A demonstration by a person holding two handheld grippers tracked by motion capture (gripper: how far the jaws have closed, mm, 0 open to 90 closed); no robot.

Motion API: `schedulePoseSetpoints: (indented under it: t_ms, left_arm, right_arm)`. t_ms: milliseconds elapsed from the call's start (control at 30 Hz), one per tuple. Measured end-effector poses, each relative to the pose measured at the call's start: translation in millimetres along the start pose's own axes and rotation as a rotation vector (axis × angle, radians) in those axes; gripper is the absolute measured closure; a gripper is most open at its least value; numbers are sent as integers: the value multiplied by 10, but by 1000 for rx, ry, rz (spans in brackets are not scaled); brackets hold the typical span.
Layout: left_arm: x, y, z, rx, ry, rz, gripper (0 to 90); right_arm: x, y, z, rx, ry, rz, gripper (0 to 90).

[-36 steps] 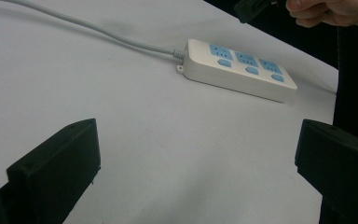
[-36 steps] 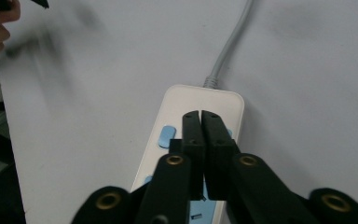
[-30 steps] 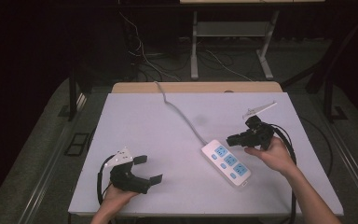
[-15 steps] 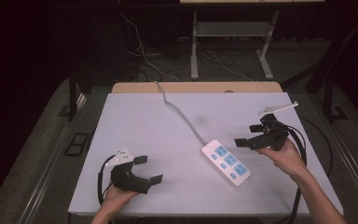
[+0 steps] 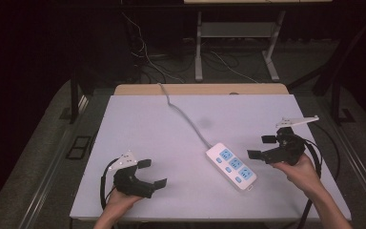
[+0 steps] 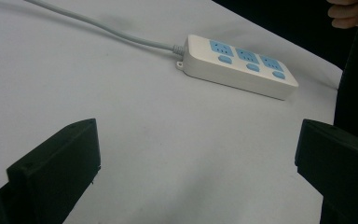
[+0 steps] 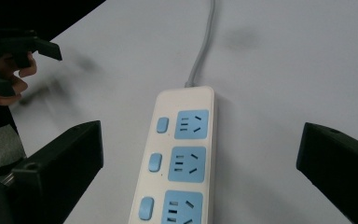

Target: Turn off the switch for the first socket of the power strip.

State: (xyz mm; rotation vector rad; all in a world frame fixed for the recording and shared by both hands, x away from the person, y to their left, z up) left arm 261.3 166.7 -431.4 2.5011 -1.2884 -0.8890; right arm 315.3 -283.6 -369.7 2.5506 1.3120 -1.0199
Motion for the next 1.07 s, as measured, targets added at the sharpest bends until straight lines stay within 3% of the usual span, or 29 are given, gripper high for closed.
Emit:
schedulePoseSetpoints:
  t_ms: [433, 1067]
  left_arm:
    - [-6, -9, 4, 0, -4, -3, 0]
    - [-7, -11, 5, 1, -11, -7, 0]
  right_arm:
    - [-51, -117, 367, -3, 37, 16, 4]
    - [62, -221, 875, 21, 75, 36, 4]
Point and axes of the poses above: each handheld gripper's, and its own axes: x roughly forward along the jaws, z roughly out of its underside, y roughly to its right, the point moved 1 cm from there along x, roughly forward along the jaws, and after that the axes turned 9 degrees about -x, right-handed, at the moved point
